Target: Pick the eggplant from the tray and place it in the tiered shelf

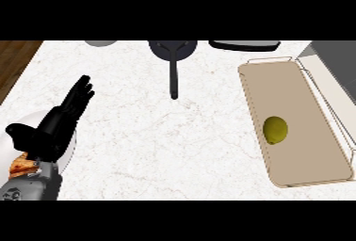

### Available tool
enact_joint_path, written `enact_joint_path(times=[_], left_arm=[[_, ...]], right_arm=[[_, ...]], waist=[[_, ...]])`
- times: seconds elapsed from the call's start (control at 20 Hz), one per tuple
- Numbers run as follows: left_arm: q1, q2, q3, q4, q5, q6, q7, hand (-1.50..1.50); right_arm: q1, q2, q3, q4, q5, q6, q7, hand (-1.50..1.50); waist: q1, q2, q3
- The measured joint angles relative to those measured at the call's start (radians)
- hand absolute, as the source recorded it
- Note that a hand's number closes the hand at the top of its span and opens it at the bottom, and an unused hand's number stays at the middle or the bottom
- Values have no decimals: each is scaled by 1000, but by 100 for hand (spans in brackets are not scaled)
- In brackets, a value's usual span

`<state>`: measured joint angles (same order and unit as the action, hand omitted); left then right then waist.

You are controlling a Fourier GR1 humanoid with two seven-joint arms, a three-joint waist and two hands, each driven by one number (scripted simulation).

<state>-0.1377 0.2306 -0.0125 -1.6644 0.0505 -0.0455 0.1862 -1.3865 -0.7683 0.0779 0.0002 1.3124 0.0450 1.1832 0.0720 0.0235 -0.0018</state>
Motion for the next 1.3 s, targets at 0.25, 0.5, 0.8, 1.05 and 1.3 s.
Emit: enact_joint_path(times=[0.25,0.5,0.8,1.05,1.3], left_arm=[[0,5,12,9,3,-5,-9,0],[10,0,7,4,6,-11,-18,0],[18,4,9,-5,6,-13,-11,0],[30,7,13,0,3,-12,-11,0],[37,10,23,3,6,-10,-6,0]], right_arm=[[-53,-19,32,-39,32,-18,25,-150],[-107,-42,60,-113,74,-73,46,-150],[-207,-109,75,-206,136,-132,60,-150],[-288,-167,42,-301,178,-190,60,-150],[-336,-181,-20,-387,217,-228,61,-150]], waist=[[-4,0,1],[3,0,1],[1,-5,0],[-12,-15,-1],[-32,-26,-1]])
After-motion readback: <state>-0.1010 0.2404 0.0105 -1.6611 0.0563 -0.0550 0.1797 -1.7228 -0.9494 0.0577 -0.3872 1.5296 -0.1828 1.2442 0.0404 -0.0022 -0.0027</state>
